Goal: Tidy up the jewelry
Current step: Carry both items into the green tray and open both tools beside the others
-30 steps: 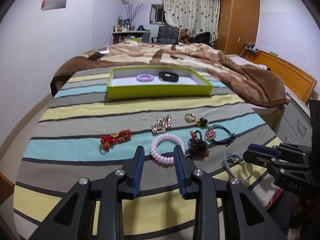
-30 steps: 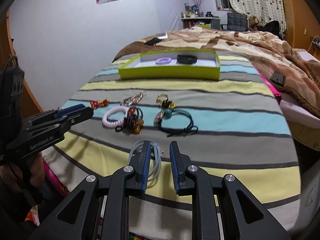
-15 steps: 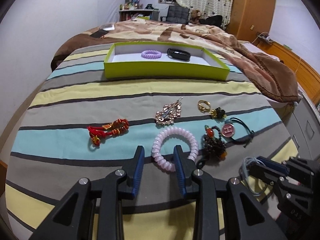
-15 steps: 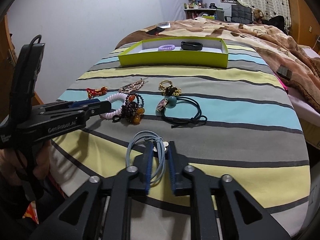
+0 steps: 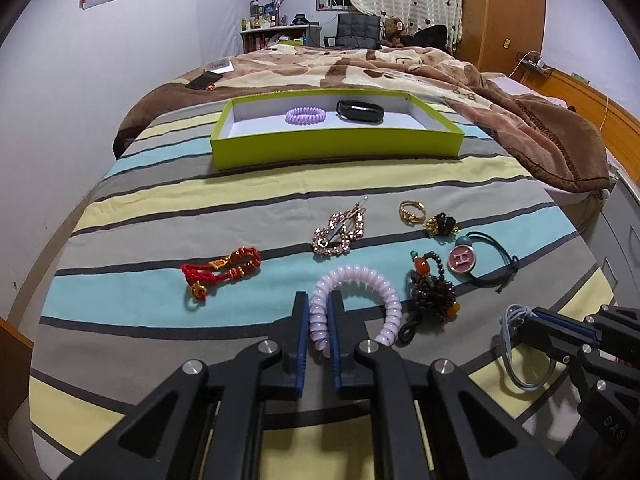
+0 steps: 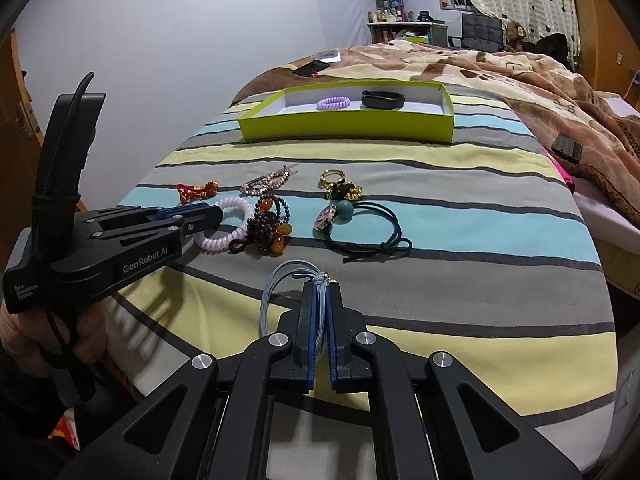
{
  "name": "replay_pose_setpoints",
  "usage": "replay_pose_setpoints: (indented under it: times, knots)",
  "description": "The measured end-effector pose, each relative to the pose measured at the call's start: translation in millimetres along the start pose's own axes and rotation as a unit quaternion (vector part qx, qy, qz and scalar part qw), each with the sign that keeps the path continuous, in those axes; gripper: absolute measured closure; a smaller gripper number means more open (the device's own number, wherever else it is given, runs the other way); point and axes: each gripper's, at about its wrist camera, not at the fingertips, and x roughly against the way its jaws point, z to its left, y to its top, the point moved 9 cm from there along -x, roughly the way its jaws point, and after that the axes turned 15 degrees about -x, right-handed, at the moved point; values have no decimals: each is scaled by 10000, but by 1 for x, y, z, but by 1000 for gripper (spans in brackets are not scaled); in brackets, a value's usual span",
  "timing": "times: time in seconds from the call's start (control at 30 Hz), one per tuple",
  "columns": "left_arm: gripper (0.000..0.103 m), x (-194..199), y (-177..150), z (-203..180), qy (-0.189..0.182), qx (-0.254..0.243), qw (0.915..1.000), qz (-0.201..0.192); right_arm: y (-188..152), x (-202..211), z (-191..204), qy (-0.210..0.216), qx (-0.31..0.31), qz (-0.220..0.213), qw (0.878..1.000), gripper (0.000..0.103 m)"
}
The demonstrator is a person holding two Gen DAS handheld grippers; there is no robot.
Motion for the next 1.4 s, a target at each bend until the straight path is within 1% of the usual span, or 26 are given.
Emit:
replay_pose_setpoints:
  times: [0.3, 0.43, 0.53, 0.73, 1.0, 1.27, 1.33, 1.4]
  knots:
    - [93, 24, 13, 3, -11, 15, 9994, -352, 10, 11, 4, 5, 3, -186, 9998, 99]
    - [93, 30, 21, 9, -30, 58, 9987, -508, 20, 14, 2, -15, -45, -277, 9996, 99]
    - [93, 30, 28, 14, -47, 88, 9984, -555, 32, 15, -2, -37, -80, -365, 9993, 99]
    - [93, 23, 44, 27, -50, 112, 9979, -637, 59, 10, -8, -80, -123, -517, 9986, 99]
    - [93, 11, 78, 49, -2, 52, 9968, -792, 102, -2, -20, -149, -148, -656, 9976, 99]
    - [93, -16, 112, 70, -7, 17, 9967, -808, 151, -24, -30, -302, -117, -729, 9968, 99]
    - [93, -26, 119, 76, 104, 3, 9969, -785, 163, -34, -33, -360, -99, -729, 9966, 99]
    - [93, -35, 124, 81, 108, 21, 9969, -781, 173, -44, -36, -386, -117, -691, 9968, 99]
